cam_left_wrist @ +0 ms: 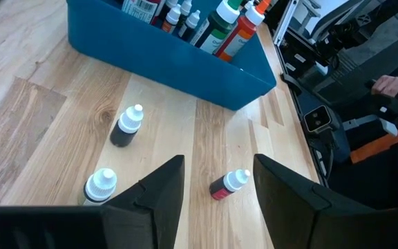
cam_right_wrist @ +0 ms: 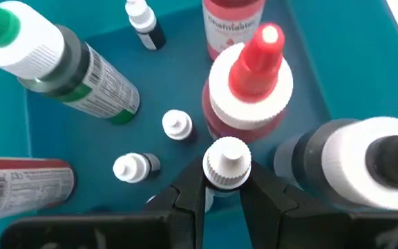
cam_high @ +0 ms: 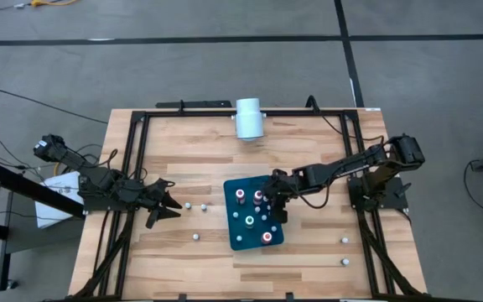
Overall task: Pick & Place food coloring
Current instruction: Put the small blue food coloring bottle into the blue bin
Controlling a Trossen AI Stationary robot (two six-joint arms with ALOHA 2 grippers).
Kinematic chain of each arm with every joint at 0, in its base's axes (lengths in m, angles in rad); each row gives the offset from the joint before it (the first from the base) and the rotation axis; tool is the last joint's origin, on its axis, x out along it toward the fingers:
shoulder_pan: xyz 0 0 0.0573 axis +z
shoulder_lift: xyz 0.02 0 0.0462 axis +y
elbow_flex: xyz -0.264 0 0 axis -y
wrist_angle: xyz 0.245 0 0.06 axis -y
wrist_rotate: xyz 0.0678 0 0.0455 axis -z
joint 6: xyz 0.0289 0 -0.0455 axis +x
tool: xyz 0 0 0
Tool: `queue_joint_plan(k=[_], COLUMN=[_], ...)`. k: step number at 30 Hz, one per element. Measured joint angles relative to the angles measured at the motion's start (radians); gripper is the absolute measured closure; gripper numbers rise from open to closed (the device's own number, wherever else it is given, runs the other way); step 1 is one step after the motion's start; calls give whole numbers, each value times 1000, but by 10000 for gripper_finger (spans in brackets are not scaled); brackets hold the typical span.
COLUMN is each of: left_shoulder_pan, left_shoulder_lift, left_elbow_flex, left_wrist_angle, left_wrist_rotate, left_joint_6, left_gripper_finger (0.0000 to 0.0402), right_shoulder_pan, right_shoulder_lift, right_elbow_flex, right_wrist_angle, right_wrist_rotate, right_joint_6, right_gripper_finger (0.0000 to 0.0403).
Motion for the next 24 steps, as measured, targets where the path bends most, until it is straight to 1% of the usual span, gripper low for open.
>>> queue_joint_plan(k=[9, 24], left_shoulder_pan=[0, 0], left_shoulder_lift=[0, 0], left_elbow_flex=[0, 0], left_wrist_angle=[0, 0], left_wrist_rotate=[0, 0], left_joint_6=[0, 0], left_gripper_finger=[236, 236], right_shoulder_pan=[-24, -20], right_shoulder_lift=[-1, -1], right_elbow_flex=[9, 9], right_wrist_angle=[-67, -61], right_wrist_rotate=[-1, -4], right_joint_6=[0, 16], right_gripper_finger=[337, 337])
